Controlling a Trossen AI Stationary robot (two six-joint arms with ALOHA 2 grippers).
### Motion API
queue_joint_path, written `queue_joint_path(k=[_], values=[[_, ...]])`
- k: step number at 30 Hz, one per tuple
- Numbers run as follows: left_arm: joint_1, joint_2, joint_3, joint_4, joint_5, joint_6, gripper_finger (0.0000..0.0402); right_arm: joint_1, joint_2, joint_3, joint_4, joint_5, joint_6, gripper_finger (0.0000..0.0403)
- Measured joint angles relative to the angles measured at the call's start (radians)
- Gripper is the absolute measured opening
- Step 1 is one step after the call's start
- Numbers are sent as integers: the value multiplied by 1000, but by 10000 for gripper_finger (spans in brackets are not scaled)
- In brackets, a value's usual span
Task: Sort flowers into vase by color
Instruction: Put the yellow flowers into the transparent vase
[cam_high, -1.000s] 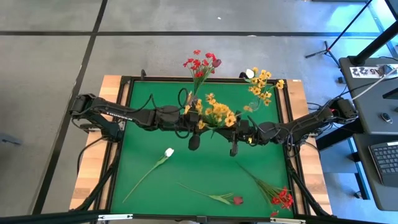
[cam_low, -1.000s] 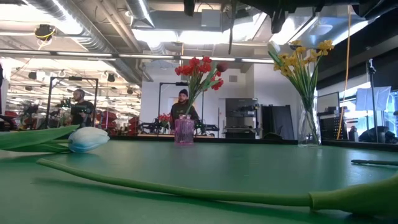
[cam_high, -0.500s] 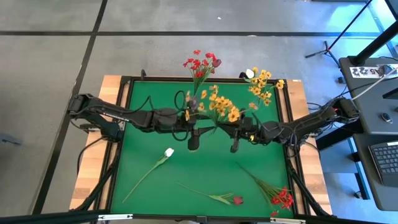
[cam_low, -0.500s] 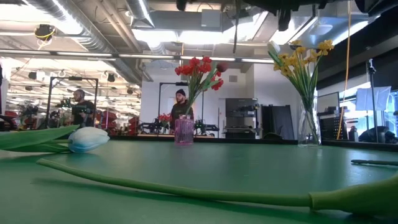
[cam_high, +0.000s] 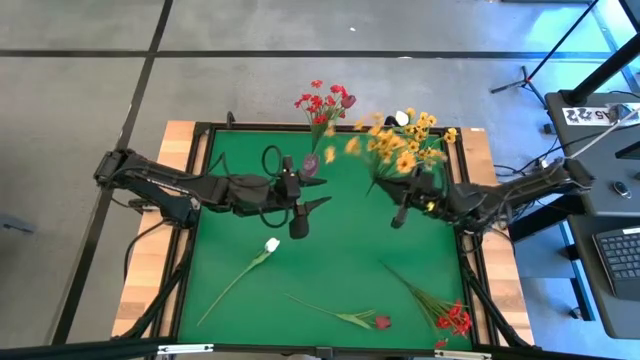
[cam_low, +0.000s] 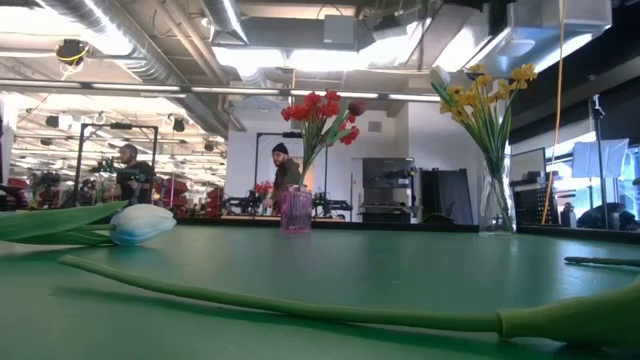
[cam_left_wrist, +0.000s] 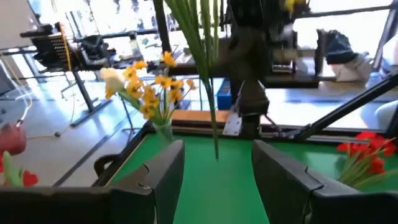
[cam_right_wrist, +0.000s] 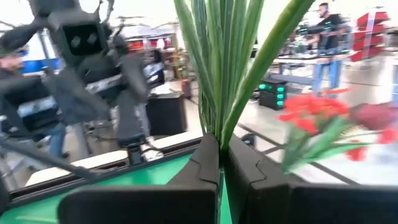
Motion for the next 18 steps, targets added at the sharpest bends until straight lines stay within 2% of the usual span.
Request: queue_joint_path(k=[8, 14, 18], values=[[-2, 0, 0, -26, -3, -7, 183, 0, -224, 0, -207, 124, -2, 2], [-2, 0, 0, -28, -3, -8, 183, 0, -362, 0, -214, 135, -57, 2], [-2, 1, 0, -55, -3, -26, 183, 0, -418, 0, -230, 187, -100, 2]])
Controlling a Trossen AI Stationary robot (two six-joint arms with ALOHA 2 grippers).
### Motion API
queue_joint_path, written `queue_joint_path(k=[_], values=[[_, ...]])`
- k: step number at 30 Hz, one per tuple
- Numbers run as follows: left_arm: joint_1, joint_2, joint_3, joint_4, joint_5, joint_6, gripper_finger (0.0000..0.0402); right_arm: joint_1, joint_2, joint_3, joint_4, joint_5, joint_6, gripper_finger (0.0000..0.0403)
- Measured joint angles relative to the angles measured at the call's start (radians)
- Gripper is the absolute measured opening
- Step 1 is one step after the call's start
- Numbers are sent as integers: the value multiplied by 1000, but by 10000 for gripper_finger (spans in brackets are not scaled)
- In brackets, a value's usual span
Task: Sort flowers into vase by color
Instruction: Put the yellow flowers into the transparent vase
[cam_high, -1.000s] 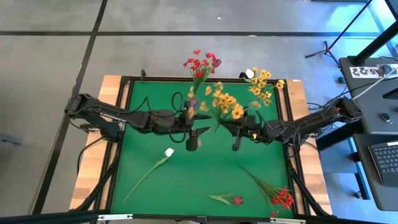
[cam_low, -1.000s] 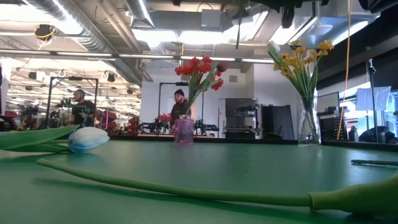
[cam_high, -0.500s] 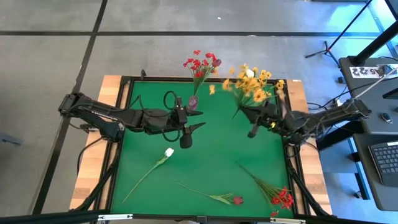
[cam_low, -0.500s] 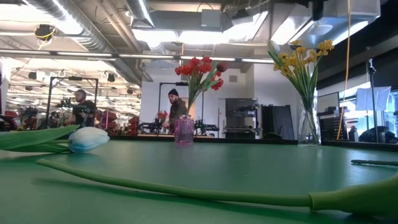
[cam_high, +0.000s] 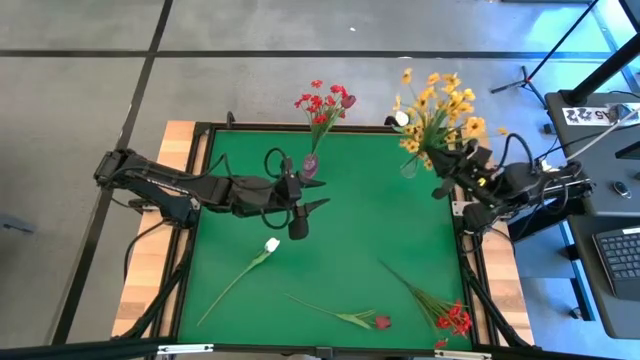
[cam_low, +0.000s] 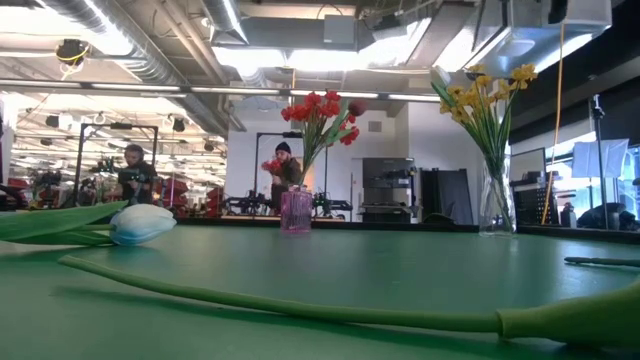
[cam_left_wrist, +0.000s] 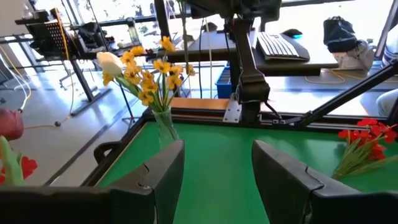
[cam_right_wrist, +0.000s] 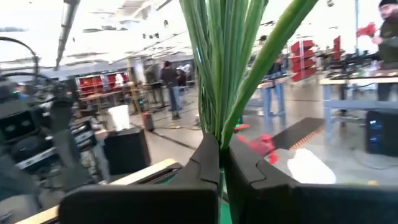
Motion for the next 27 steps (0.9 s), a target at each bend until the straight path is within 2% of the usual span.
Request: queue_joint_path(k=[3, 5, 10, 11, 15, 20, 27], values=[[0, 0, 0, -9, 0, -3, 183, 0, -36, 3, -60, 30, -14, 2], [0, 0, 0, -17, 0, -4, 183, 0, -53, 24, -163, 25, 12, 2], [0, 0, 0, -16, 0, -7, 183, 0, -56, 113, -467, -148, 172, 2], [0, 0, 0, -17, 0, -7, 183, 0, -50, 132, -520, -148, 190, 2], [0, 0, 0, -16, 0, -12, 183, 0, -36, 174, -650, -1, 232, 2], [0, 0, 0, -25, 0, -28, 183, -2, -44, 180, -548, 154, 137, 2], [0, 1, 0, -51, 0, -34, 183, -2, -53, 180, -461, 273, 9, 2]])
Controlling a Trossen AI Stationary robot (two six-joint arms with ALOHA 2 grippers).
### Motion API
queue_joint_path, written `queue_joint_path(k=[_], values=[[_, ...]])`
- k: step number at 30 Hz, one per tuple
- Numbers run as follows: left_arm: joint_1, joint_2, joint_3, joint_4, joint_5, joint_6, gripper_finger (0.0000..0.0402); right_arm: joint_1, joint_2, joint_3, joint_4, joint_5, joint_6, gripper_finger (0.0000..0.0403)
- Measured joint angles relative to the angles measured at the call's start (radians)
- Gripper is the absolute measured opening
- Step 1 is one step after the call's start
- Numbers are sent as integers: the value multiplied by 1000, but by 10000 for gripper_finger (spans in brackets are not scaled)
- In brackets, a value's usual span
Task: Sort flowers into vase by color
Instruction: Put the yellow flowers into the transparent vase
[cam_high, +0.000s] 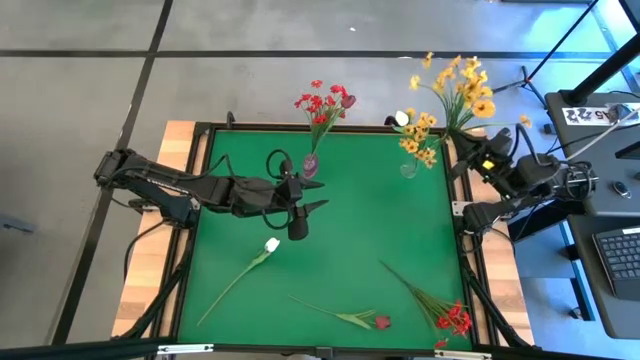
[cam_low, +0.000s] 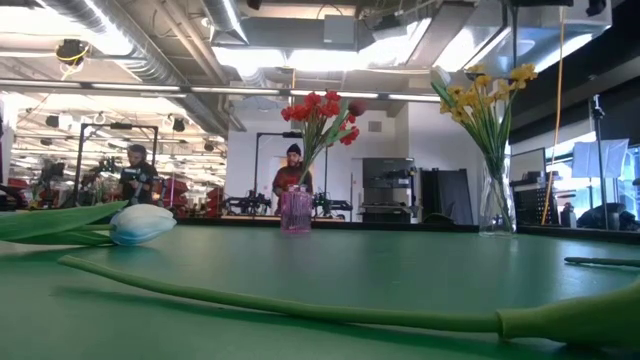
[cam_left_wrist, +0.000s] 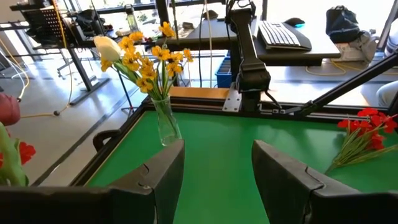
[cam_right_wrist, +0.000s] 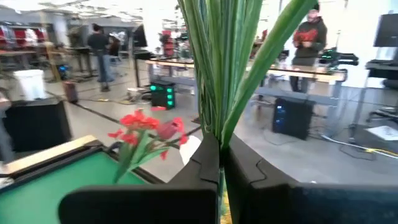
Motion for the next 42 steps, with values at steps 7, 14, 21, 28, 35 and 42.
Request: queue_joint_path(k=[7, 14, 21, 28, 35, 42], values=[[0, 3, 0, -7, 0, -2, 183, 0, 2, 0, -102, 5, 66, 2], [0, 3, 0, -7, 0, -19, 183, 0, 14, -55, -310, 85, 277, 1], [0, 3, 0, -7, 1, -19, 183, 0, -25, -172, -275, 116, 322, 1], [0, 3, 0, -6, 1, -21, 183, 0, -73, -271, -186, 145, 312, 1], [0, 9, 1, -3, 2, -21, 183, 0, -131, -368, 38, 104, 138, 1], [0, 36, 2, -5, 8, -24, 183, 0, -186, -480, 412, -11, -193, 1]])
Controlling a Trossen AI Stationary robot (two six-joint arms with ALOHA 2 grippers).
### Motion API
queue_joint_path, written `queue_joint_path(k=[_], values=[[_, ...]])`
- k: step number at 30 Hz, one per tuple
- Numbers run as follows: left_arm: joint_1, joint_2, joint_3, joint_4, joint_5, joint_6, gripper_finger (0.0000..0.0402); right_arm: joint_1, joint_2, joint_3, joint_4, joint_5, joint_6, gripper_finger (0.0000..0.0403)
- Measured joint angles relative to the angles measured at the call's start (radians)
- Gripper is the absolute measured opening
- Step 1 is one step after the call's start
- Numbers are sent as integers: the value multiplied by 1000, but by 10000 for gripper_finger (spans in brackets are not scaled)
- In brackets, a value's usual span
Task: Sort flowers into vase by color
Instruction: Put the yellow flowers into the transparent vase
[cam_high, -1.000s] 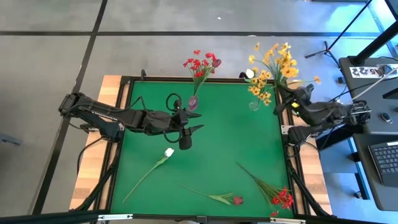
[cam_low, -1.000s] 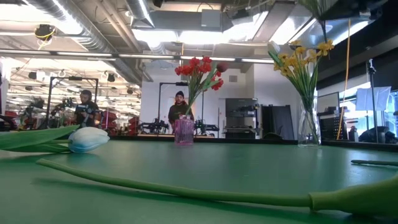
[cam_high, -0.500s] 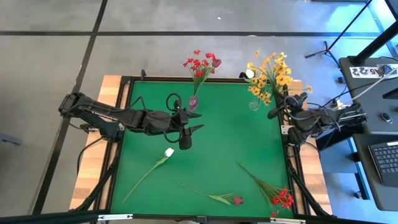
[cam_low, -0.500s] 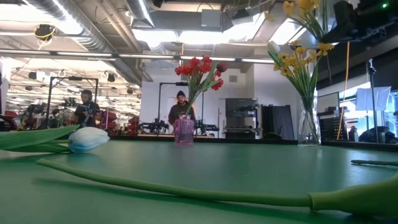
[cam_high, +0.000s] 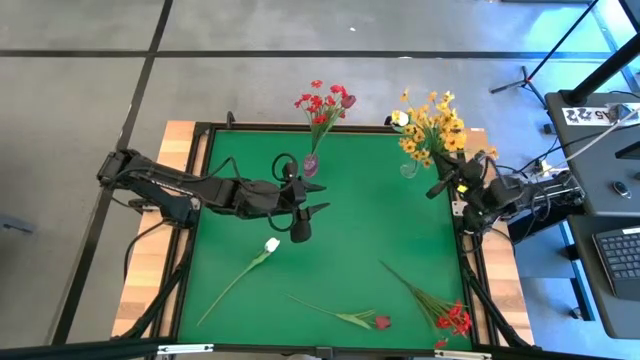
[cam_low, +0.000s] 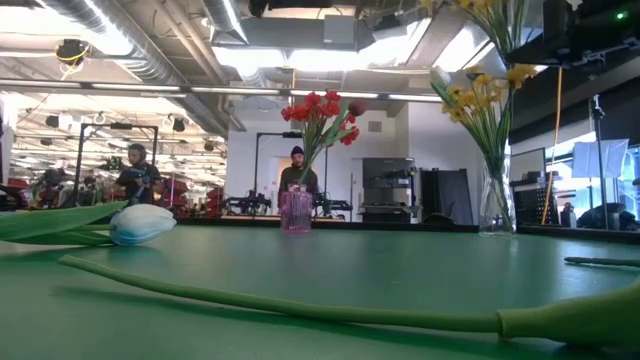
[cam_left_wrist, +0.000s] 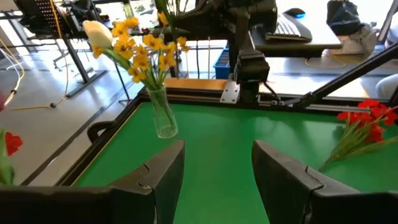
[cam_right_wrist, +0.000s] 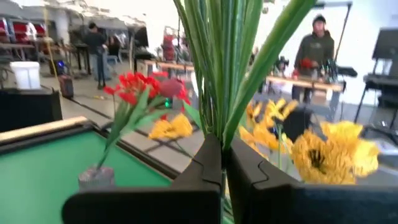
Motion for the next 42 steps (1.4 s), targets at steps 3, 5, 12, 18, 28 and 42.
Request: queue_joint_path(k=[3, 5, 12, 18, 28, 42], values=[[0, 8, 0, -4, 5, -2, 182, 0, -15, -42, 114, -6, -116, 1], [1, 19, 0, 5, 7, -2, 182, -1, -25, -63, 154, 2, -168, 1], [3, 29, 0, 1, 7, -2, 182, -94, -59, -92, 181, -62, -223, 1], [8, 29, 0, 1, 7, -2, 182, -235, -63, -92, 175, -212, -190, 1], [8, 29, 0, -2, 7, 1, 182, -444, -63, -92, 33, -365, -59, 1], [8, 29, -1, -4, 7, 2, 182, -610, -63, -164, -52, -487, 66, 1]])
